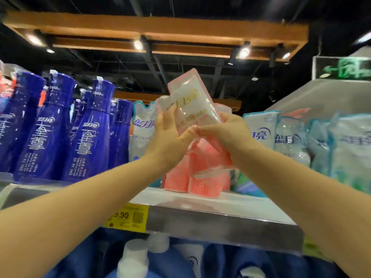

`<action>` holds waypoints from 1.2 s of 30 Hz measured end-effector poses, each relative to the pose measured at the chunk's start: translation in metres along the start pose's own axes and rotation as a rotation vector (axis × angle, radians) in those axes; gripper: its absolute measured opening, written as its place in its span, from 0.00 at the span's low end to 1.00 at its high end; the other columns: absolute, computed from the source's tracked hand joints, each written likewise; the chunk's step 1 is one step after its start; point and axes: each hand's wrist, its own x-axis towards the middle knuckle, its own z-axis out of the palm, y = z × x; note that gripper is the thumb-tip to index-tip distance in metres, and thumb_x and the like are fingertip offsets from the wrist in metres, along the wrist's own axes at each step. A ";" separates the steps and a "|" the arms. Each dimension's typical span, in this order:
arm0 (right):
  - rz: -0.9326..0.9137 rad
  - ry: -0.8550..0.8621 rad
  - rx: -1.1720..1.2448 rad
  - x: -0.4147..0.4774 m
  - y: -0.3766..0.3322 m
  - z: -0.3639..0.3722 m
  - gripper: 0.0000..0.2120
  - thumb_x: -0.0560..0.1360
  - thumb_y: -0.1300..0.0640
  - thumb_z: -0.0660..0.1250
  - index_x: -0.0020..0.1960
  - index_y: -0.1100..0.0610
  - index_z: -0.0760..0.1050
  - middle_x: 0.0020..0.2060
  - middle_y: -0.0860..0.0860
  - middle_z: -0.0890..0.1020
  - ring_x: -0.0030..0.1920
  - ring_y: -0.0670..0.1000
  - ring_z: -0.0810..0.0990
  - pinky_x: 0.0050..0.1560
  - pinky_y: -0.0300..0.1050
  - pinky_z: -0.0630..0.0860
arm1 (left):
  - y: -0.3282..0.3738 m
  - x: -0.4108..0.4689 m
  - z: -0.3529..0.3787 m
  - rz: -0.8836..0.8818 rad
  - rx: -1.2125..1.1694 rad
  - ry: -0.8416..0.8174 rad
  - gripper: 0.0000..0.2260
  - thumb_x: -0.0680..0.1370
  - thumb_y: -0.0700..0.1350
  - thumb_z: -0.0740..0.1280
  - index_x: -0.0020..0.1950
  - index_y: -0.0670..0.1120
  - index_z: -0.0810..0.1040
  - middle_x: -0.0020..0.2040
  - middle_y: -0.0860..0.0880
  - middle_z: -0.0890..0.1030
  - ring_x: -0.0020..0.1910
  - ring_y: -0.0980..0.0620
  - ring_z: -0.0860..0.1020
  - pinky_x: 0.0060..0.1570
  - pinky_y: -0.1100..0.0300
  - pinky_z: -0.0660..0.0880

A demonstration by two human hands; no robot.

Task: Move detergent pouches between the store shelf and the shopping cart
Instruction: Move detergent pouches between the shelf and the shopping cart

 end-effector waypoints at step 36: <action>0.316 1.438 -0.235 -0.549 0.043 -0.602 0.24 0.68 0.52 0.73 0.61 0.56 0.71 0.52 0.54 0.83 0.50 0.53 0.84 0.52 0.56 0.80 | 0.492 -0.483 0.486 0.155 -1.003 -1.072 0.20 0.75 0.50 0.68 0.65 0.50 0.68 0.46 0.64 0.74 0.47 0.61 0.75 0.46 0.72 0.71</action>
